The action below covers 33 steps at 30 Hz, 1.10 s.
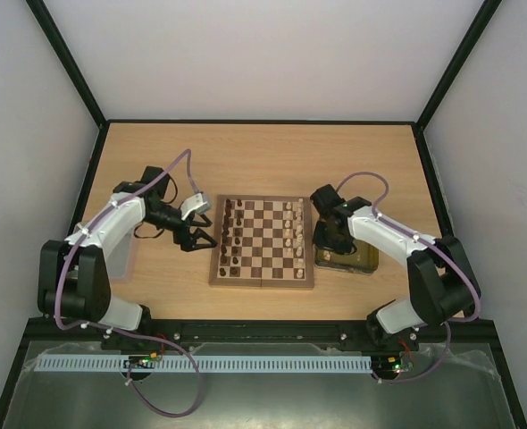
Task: Set up the chess pieces on the board
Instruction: Pick up the chess piece from the storage box.
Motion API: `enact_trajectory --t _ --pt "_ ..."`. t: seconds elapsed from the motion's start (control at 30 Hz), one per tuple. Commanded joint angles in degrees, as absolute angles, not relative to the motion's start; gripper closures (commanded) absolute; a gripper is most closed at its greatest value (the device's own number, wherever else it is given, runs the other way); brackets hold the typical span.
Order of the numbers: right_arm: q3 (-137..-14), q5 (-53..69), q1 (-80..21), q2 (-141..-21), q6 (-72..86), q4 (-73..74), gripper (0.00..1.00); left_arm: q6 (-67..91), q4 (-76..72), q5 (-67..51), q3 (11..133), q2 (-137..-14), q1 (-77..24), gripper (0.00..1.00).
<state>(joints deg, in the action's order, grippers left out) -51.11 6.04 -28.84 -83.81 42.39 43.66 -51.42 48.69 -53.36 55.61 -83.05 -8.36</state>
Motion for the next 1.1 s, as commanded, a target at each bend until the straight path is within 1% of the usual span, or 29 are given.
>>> enact_trajectory --t 0.0,0.4,0.53,0.77,1.07 --pt "-50.3 6.7 -28.5 -84.8 41.4 42.2 0.66 -50.6 48.4 -53.3 57.4 -83.7 -8.5 0.09" --pt "-47.5 7.7 -25.9 -86.5 39.2 39.7 0.68 -49.1 47.8 -51.8 58.9 -86.0 -8.8 0.09" --pt "-47.8 8.4 -25.7 -87.4 38.8 39.3 0.72 -48.5 47.1 -51.5 59.0 -86.5 -9.0 0.09" --pt "-48.5 8.2 -25.0 -88.3 38.3 38.9 0.83 -47.5 46.2 -50.8 58.9 -86.7 -9.4 0.09" --pt "-52.0 5.3 -24.3 -87.4 38.1 41.9 0.91 -47.0 45.5 -50.2 58.7 -87.1 -9.4 0.09"
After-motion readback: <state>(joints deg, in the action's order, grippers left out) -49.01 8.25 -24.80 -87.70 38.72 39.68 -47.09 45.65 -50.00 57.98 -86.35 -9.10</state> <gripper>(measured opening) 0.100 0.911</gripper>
